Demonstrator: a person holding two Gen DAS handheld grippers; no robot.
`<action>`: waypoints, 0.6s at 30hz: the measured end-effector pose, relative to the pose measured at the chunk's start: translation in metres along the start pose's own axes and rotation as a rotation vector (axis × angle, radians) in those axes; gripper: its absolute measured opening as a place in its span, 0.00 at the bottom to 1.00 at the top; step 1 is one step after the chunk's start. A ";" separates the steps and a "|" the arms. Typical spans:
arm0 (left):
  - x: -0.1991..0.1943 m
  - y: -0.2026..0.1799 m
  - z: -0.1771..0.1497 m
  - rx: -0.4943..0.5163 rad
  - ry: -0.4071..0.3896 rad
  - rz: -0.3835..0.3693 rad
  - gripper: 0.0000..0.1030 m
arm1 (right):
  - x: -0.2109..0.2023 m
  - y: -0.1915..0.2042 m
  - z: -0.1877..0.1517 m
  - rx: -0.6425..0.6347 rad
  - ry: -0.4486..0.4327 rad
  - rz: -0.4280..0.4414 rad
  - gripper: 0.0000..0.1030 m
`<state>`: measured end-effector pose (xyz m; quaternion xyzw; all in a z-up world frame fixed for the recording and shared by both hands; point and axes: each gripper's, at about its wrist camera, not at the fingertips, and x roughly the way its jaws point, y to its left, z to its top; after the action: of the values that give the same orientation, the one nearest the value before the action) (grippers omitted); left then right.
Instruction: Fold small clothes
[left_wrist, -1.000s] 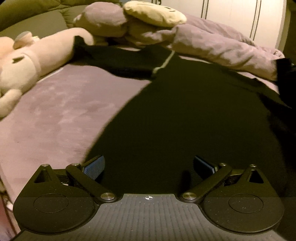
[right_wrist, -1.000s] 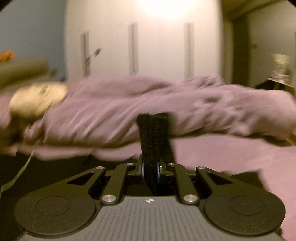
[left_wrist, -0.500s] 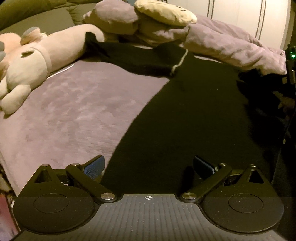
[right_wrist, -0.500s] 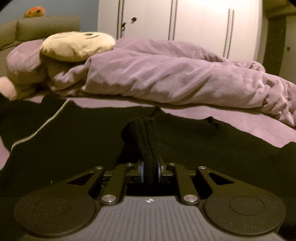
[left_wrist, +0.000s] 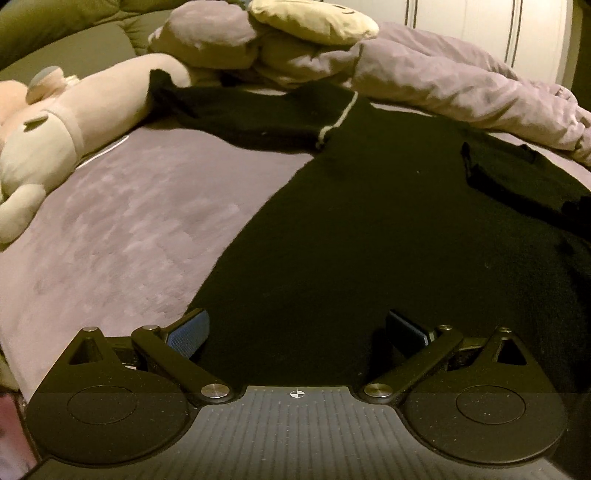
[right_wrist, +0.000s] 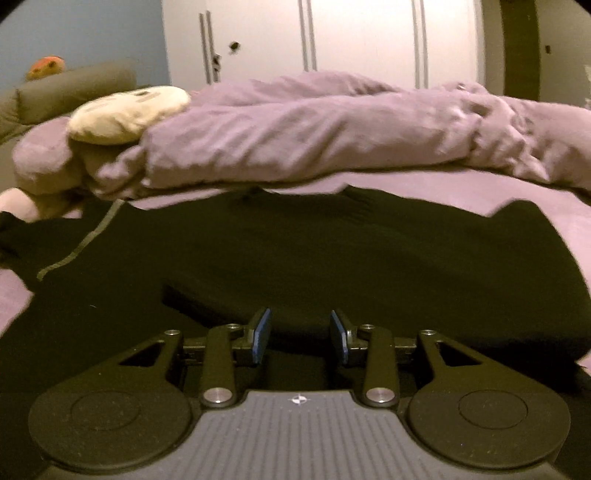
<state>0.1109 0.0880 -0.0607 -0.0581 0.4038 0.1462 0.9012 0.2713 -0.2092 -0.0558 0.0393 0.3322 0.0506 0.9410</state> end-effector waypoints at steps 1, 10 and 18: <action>0.001 -0.001 0.000 0.000 0.001 0.002 1.00 | 0.001 -0.004 0.000 0.017 0.002 0.001 0.34; 0.005 -0.009 0.003 0.029 0.015 0.022 1.00 | 0.004 -0.004 -0.010 0.047 0.010 0.081 0.32; 0.006 -0.033 0.019 0.060 -0.004 -0.029 1.00 | -0.036 -0.060 -0.021 0.205 -0.067 0.006 0.31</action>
<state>0.1384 0.0619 -0.0535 -0.0366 0.4056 0.1209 0.9053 0.2343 -0.2718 -0.0556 0.1378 0.3040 0.0177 0.9425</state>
